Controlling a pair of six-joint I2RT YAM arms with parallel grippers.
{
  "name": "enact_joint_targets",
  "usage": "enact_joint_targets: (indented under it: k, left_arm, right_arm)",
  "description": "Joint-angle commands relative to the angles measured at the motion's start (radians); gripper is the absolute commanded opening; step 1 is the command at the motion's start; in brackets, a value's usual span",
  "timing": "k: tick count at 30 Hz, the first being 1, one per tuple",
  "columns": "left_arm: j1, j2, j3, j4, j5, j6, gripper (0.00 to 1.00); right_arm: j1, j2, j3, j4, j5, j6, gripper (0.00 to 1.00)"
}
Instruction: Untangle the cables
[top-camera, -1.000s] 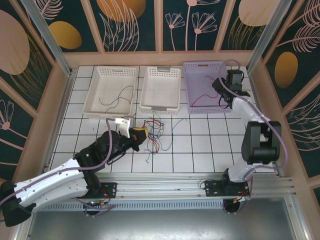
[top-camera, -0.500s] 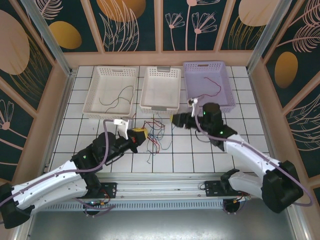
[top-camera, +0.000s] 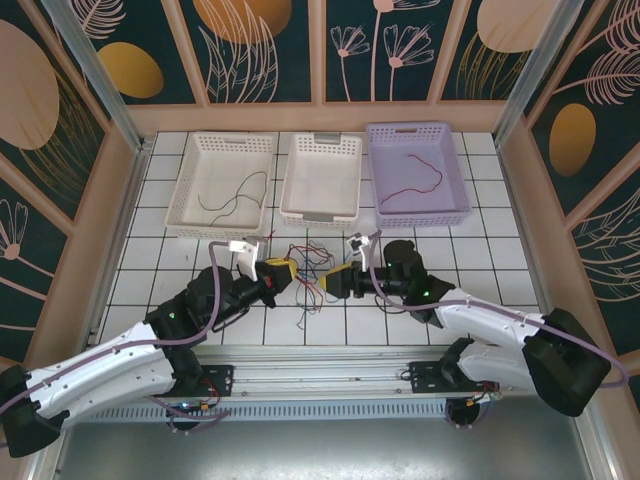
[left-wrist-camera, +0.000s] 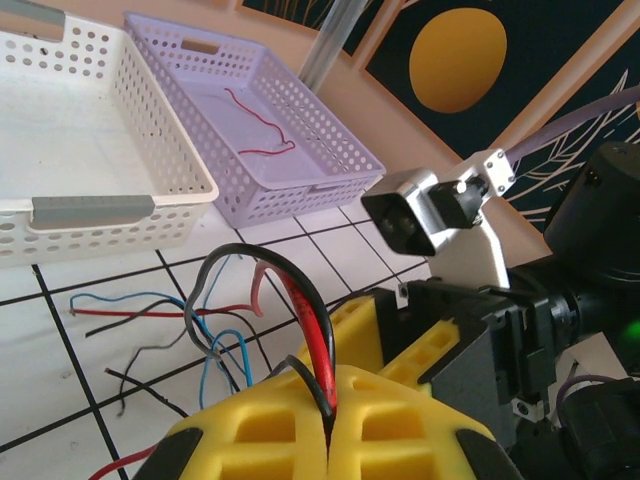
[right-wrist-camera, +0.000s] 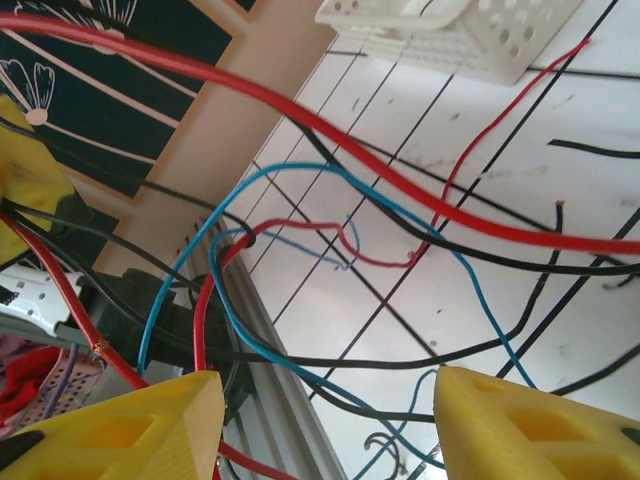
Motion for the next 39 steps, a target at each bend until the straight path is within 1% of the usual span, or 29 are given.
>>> enact_joint_targets:
  k: [1, 5, 13, 18, 23, 25, 27, 30, 34, 36, 38, 39]
  left_arm:
    - [0.001, -0.018, 0.002, 0.047, -0.009, 0.018, 0.0]
    - [0.002, -0.026, -0.006, 0.048, -0.011, 0.017, 0.0]
    - [0.001, -0.022, -0.003, 0.049, -0.005, 0.014, 0.0]
    - [0.001, -0.022, 0.002, 0.048, -0.002, 0.016, 0.0]
    - [0.001, -0.02, -0.004, 0.066, 0.006, 0.006, 0.0]
    - [0.001, -0.02, -0.004, 0.071, 0.01, 0.004, 0.0]
    - [0.001, -0.023, -0.004, 0.071, 0.01, 0.002, 0.0]
    - [0.002, -0.031, -0.006, 0.075, 0.01, -0.001, 0.0]
    - [0.001, -0.031, -0.013, 0.086, 0.016, -0.006, 0.0]
    - [0.001, -0.029, -0.014, 0.089, 0.017, -0.007, 0.0]
    - [0.001, -0.03, -0.014, 0.091, 0.019, -0.007, 0.0]
    - [0.001, -0.032, -0.013, 0.089, 0.02, -0.007, 0.0]
  right_arm:
    - [0.028, 0.015, 0.001, 0.081, -0.015, 0.055, 0.58]
    - [0.042, 0.019, -0.018, 0.107, -0.012, 0.082, 0.61]
    - [0.05, 0.096, -0.043, 0.137, 0.029, 0.021, 0.61]
    - [0.059, 0.108, -0.054, 0.193, 0.027, 0.028, 0.59]
    - [0.082, 0.113, -0.052, 0.243, 0.058, 0.025, 0.56]
    - [0.089, 0.122, -0.049, 0.258, 0.067, 0.025, 0.49]
    - [0.095, 0.132, -0.046, 0.264, 0.084, 0.025, 0.4]
    - [0.097, 0.147, -0.051, 0.281, 0.098, 0.034, 0.38]
    - [0.109, 0.175, -0.046, 0.318, 0.085, 0.046, 0.38]
    - [0.119, 0.186, -0.042, 0.325, 0.097, 0.044, 0.29]
    - [0.124, 0.198, -0.037, 0.332, 0.104, 0.044, 0.24]
    - [0.126, 0.201, -0.036, 0.335, 0.106, 0.045, 0.19]
